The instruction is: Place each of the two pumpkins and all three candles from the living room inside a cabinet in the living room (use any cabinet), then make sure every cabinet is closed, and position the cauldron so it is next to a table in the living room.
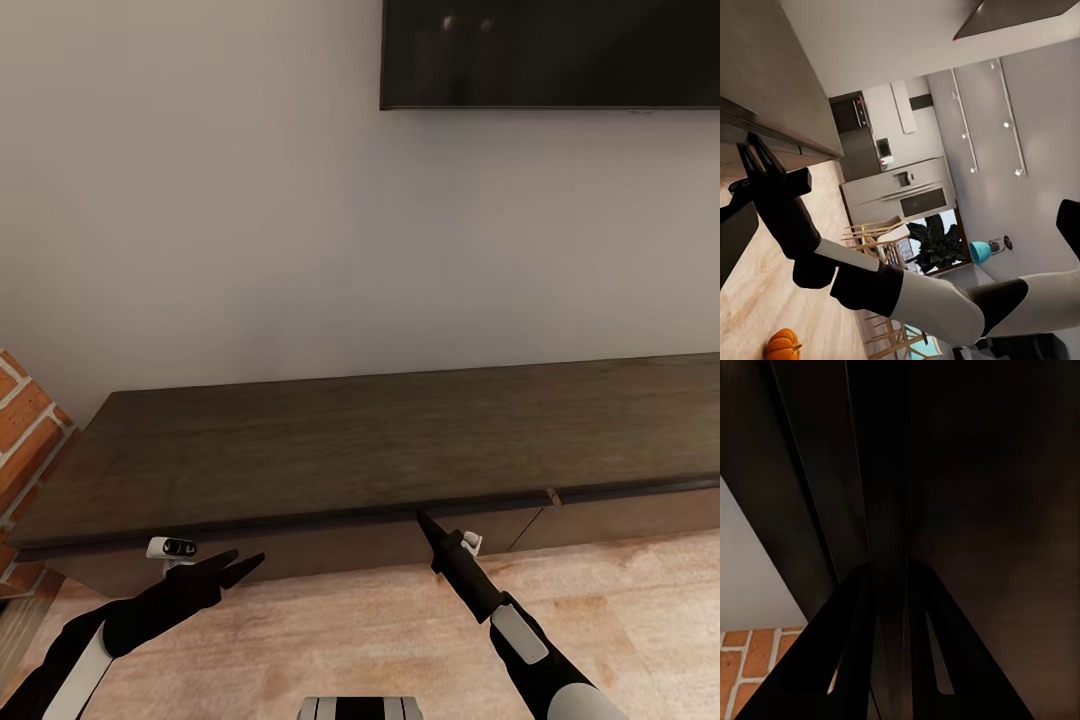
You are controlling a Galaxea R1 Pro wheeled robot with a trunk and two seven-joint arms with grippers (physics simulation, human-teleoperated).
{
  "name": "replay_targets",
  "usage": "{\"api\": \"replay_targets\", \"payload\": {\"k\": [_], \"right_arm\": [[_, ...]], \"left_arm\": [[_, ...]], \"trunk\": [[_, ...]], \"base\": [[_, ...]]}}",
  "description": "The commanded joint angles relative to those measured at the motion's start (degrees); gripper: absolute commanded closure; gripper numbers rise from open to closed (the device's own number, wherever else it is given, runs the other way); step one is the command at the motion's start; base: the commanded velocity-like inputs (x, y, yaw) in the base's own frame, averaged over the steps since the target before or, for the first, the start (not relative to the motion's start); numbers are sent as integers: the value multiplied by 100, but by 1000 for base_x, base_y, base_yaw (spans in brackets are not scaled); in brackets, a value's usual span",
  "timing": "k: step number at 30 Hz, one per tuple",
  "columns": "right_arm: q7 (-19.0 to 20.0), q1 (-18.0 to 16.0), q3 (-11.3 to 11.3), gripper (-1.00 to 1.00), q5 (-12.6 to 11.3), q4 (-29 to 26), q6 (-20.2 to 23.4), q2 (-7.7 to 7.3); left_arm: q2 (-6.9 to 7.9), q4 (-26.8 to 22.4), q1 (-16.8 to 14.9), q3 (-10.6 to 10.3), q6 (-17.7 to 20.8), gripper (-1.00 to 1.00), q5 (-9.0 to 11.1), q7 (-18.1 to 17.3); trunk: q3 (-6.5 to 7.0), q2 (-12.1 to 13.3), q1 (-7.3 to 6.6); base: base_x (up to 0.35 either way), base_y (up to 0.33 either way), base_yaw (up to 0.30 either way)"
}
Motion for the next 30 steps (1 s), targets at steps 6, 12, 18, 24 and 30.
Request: {"api": "replay_targets", "payload": {"k": [6, 12, 18, 24, 30], "right_arm": [[-32, -9, -47, 100, -70, 16, -1, 1], [-25, -8, -47, 100, -67, 14, -3, 1], [-23, -8, -46, 100, -64, 15, -10, 1], [-23, -8, -47, 100, -64, 15, -13, 1], [-23, -9, -39, 100, -64, 15, -5, 1]], "left_arm": [[-4, 0, -3, -4, 60, -100, 12, -12], [-8, -14, -3, -9, 60, -100, 12, -12], [-15, -16, -3, -15, 60, -100, 12, -12], [-17, -16, -3, -21, 60, -100, 12, -12], [-17, -16, -3, -21, 60, -100, 12, -10]], "trunk": [[-3, -1, 0], [-3, -1, 0], [-3, -1, 0], [-3, -1, 0], [-3, -1, 0]], "base": [[-98, 0, 0], [-310, 0, 0], [-273, 0, 0], [-43, 0, 0], [-136, 0, 0]]}}
